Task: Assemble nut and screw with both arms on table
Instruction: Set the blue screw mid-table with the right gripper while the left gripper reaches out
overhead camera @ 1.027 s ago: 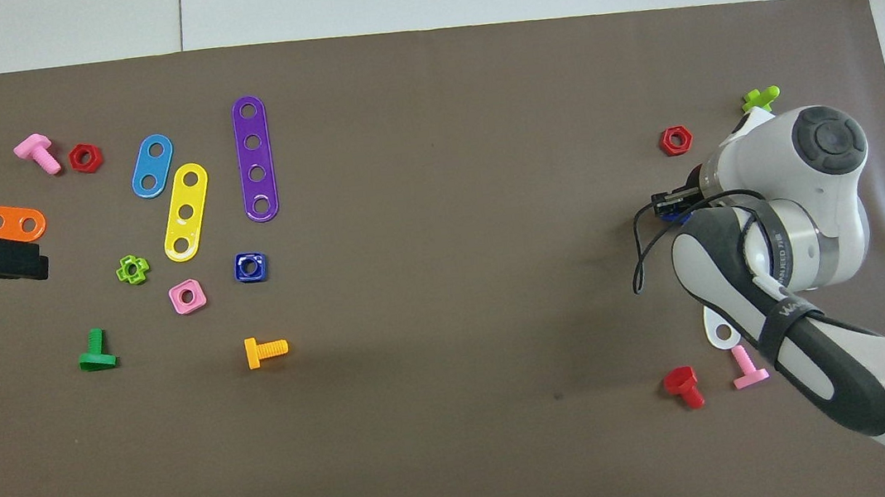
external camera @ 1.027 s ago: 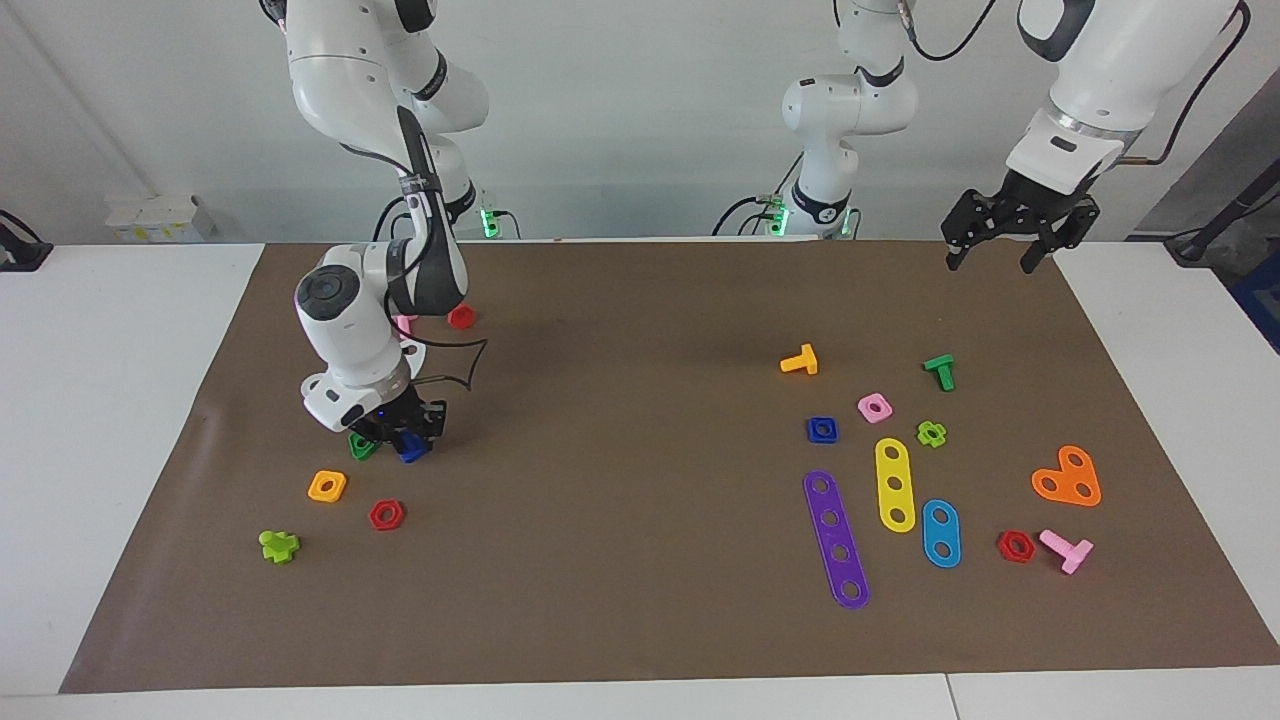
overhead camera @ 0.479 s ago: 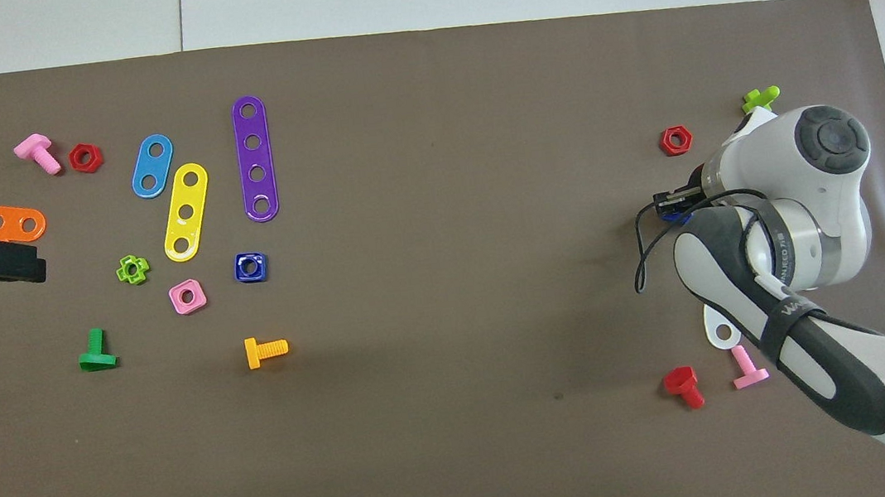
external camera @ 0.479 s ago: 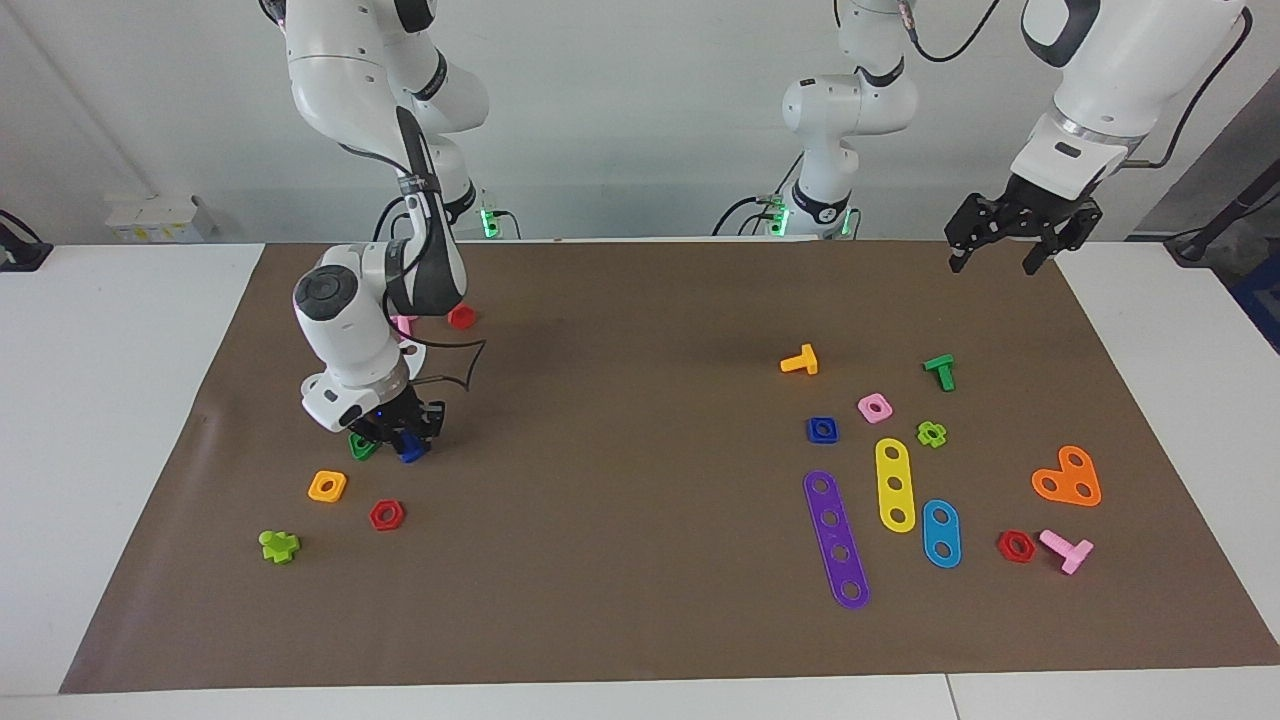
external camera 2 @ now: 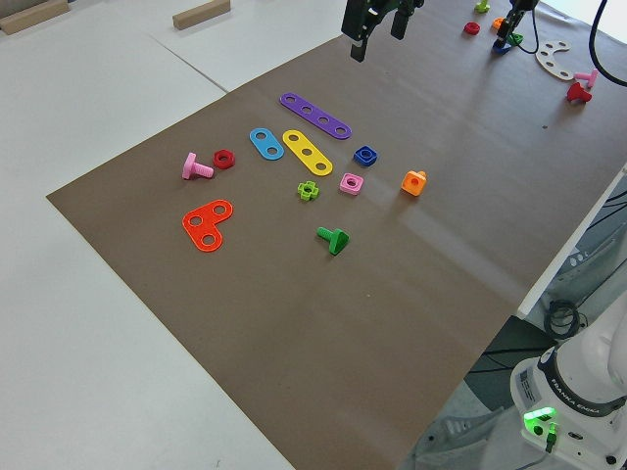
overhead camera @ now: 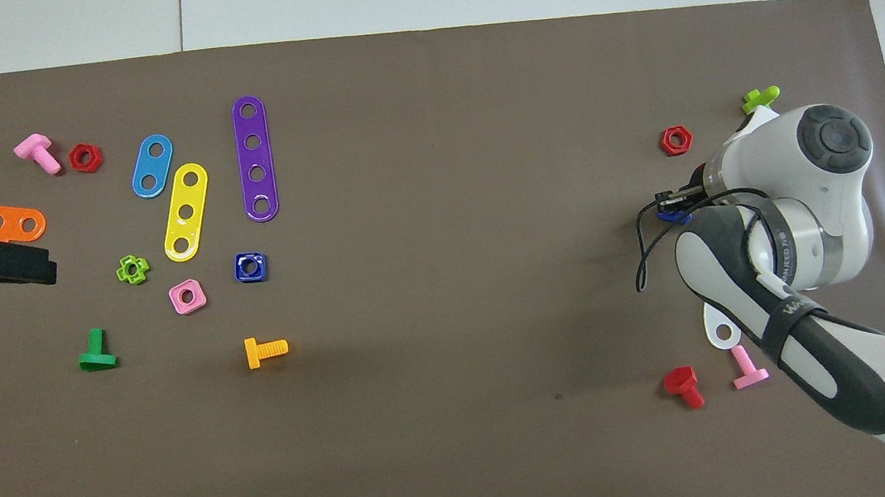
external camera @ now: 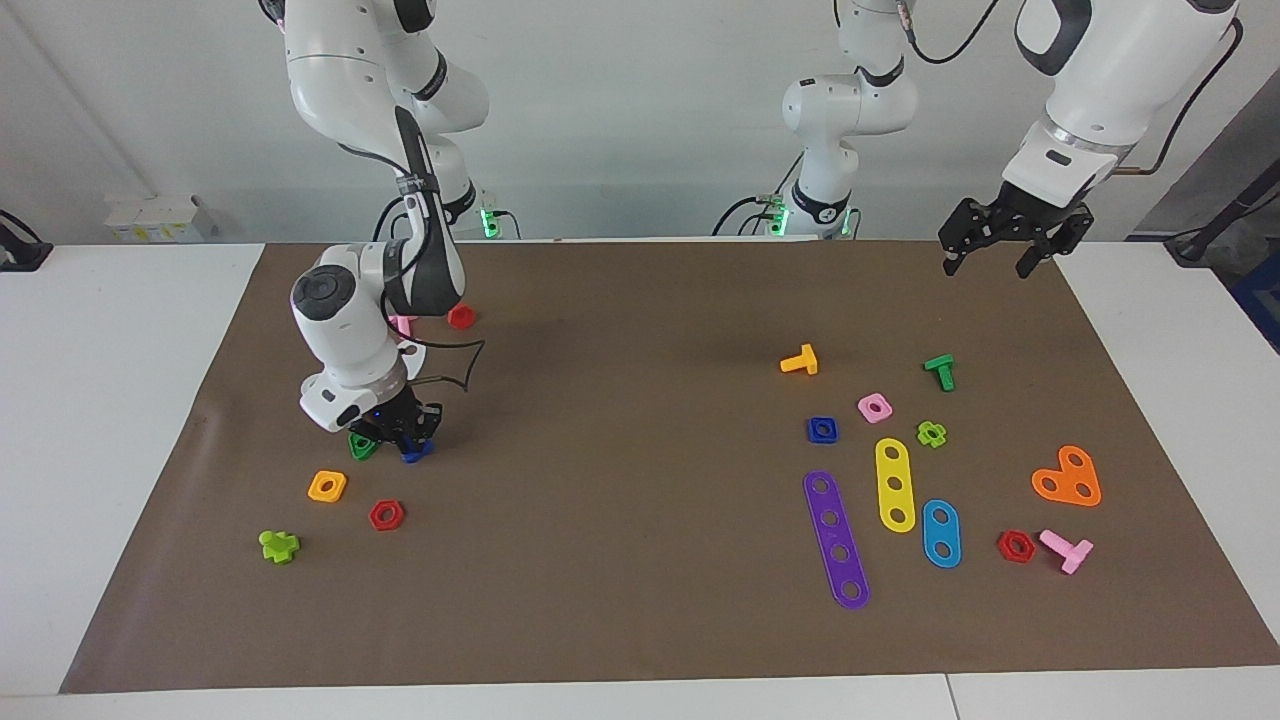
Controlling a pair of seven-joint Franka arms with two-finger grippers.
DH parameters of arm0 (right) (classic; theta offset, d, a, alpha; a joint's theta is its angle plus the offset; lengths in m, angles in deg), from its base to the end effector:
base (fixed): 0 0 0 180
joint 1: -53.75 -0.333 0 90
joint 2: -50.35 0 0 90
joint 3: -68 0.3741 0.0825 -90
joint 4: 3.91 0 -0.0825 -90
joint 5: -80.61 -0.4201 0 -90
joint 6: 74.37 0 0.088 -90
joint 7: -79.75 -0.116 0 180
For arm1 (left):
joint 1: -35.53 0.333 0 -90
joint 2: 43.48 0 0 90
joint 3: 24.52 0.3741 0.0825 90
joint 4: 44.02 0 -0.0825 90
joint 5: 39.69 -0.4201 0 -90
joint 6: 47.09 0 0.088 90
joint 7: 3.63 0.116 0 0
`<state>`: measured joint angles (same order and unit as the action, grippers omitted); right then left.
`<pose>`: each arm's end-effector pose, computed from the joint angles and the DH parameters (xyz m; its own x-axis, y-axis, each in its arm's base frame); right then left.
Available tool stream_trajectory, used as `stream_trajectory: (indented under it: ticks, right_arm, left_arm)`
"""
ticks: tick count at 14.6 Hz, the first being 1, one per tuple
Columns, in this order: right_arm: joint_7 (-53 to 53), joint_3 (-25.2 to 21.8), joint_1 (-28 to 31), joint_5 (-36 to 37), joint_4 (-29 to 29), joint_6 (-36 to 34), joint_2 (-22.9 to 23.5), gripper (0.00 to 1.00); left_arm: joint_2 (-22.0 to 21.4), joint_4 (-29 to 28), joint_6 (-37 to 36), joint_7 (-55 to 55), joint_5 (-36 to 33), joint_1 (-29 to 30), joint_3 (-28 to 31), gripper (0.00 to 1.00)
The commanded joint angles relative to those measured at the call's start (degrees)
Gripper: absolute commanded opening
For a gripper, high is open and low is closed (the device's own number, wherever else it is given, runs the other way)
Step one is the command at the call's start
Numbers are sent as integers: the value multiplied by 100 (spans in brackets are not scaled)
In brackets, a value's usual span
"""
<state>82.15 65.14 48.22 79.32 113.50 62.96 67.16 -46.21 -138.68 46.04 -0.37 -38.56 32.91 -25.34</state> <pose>0.6392 0.0313 0.3226 0.9957 0.0747 0.0547 0.0748 -0.9972 0.0006 0.5765 -0.0371 0.6648 0.9931 -0.1156 0.0220 -0.1160 -0.9931 0.0178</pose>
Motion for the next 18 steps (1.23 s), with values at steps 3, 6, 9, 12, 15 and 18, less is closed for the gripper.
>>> stream_trajectory:
  ticks: [3,6,9,12,15,18]
  right_arm:
    - [-36,40,0,-240,-216,-196,-143,0]
    - [-861,40,-325,-214,-1076,-1100,-179,0]
    - [-1915,40,-842,-126,-1737,-1560,-100,0]
    - [-3014,40,-1467,-126,-1896,-1368,-12,0]
    - [-3920,40,-2187,-134,-1905,-938,251,0]
    - [-4545,40,-2627,-134,-1905,-621,514,0]
  left_arm:
    - [-263,-413,356,-63,10,33,11,100]
    - [-272,-431,242,-80,10,-28,11,100]
    - [-289,-440,215,-80,10,-46,3,100]
    - [-298,-457,153,-89,10,-73,-15,100]
    - [-298,-457,206,-80,10,-64,-15,100]
    - [-307,-545,206,-80,10,-73,-24,100]
